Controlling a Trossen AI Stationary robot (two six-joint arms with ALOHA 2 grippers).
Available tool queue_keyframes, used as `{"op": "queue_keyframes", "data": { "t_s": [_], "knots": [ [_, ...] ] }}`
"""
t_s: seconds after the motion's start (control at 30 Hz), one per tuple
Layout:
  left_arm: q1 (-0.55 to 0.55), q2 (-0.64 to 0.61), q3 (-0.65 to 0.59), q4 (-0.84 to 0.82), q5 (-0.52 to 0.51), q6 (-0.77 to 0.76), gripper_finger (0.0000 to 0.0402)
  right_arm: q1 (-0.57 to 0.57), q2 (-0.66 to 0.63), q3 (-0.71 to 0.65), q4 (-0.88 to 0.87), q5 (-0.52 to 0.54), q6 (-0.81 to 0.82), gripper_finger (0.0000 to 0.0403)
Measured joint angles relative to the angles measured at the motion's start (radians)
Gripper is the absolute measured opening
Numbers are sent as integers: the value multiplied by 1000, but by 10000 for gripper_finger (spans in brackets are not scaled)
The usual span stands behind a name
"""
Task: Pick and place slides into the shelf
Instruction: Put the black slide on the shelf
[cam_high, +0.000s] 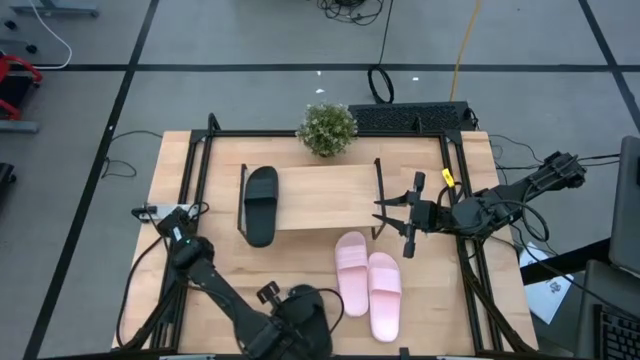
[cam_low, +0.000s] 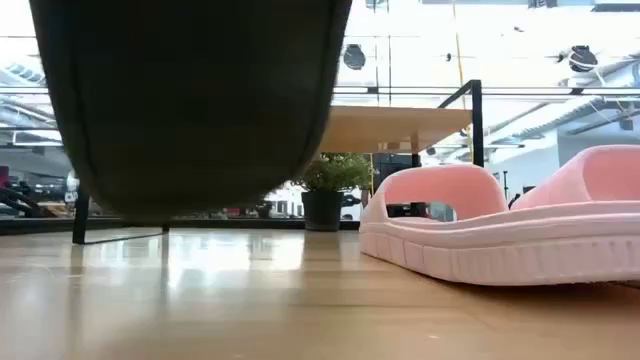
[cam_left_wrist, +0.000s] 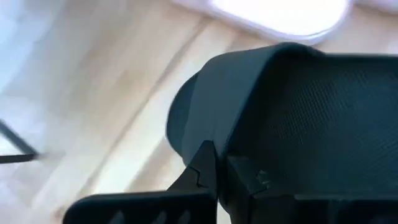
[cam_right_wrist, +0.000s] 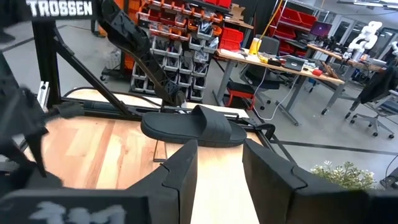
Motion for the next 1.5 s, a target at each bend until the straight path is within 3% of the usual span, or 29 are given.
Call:
{"op": "queue_keyframes", "data": {
  "t_s": [0.27, 0.5, 0.7, 0.9, 1.23, 1.5],
  "knots": [
    [-7, -62, 40, -7, -20, 105, 0, 0, 0, 0, 10, 50, 24, 116],
    [14, -183, 43, -4, -140, 314, 0, 0, 0, 0, 35, 158, 75, 116],
    [58, -324, 44, -5, -284, 506, 0, 0, 1, 0, 139, 163, 76, 116],
    [155, -417, 44, -5, -355, 749, 0, 0, 1, 0, 227, 241, 48, 116],
    [378, -437, 43, -4, -436, 1126, 0, 0, 0, 0, 252, 395, 56, 116],
    [533, -437, -24, -4, -400, 1151, 0, -1, 1, 0, 249, 456, -20, 116]
  ]
}}
